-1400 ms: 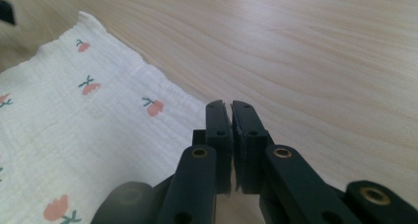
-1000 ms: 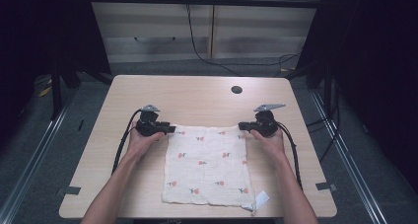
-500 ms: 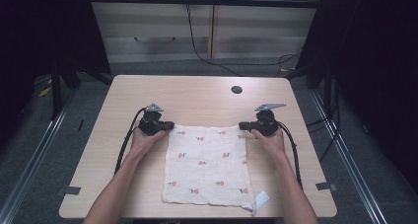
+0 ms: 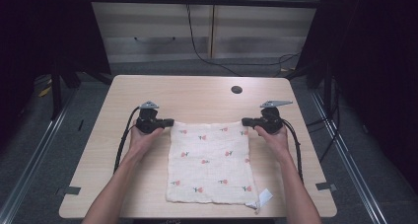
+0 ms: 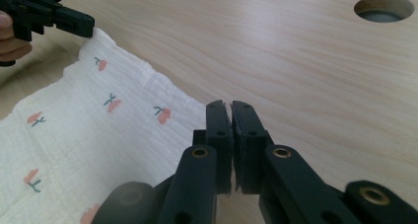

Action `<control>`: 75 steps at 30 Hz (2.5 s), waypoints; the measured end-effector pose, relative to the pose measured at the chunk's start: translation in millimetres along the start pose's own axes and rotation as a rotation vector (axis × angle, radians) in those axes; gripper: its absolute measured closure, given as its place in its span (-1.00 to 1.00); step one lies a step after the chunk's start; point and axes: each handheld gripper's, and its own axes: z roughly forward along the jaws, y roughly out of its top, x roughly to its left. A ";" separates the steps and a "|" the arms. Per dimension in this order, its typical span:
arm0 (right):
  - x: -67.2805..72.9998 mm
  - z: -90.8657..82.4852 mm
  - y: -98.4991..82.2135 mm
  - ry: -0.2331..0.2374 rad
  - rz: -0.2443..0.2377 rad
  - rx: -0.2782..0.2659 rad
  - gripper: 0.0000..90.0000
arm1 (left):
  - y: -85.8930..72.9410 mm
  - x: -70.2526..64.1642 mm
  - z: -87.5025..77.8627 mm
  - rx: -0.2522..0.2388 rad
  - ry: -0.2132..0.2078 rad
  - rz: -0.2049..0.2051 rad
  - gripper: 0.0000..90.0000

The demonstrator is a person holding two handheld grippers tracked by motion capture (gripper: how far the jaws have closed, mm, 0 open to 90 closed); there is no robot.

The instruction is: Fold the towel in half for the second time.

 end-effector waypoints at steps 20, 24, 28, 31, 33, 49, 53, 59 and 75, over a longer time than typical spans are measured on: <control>14.2 -22.5 34.0 0.000 -0.061 -0.053 0.94 | 59.7 -14.0 -51.7 -0.162 -0.024 0.049 0.96; 16.2 -30.1 45.6 -0.011 -0.077 -0.072 0.94 | 70.9 -16.5 -65.8 -0.196 -0.022 0.058 0.96; 16.1 -36.4 52.5 -0.012 -0.067 -0.106 0.94 | 72.1 -18.2 -71.3 -0.209 -0.010 0.067 0.96; 16.5 -33.4 49.0 -0.014 -0.076 -0.094 0.94 | 62.1 -15.3 -66.8 -0.189 -0.010 0.071 0.96; 17.7 -29.0 43.9 -0.004 -0.073 -0.085 0.94 | 54.5 -12.4 -62.8 -0.175 -0.014 0.067 0.96; 45.7 -47.2 14.5 0.052 -0.150 -0.098 0.94 | 8.4 -28.7 -89.4 -0.177 -0.072 0.135 0.96; 54.4 -54.9 2.9 0.070 -0.159 -0.102 0.94 | -0.8 -34.2 -96.8 -0.215 -0.120 0.116 0.96; 69.8 -60.2 -21.7 0.087 -0.178 -0.066 0.94 | -14.7 -41.4 -95.2 -0.178 -0.099 0.146 0.96; 91.7 -68.2 -53.5 0.116 -0.191 0.027 0.93 | -46.2 -52.9 -95.9 -0.055 -0.113 0.195 0.95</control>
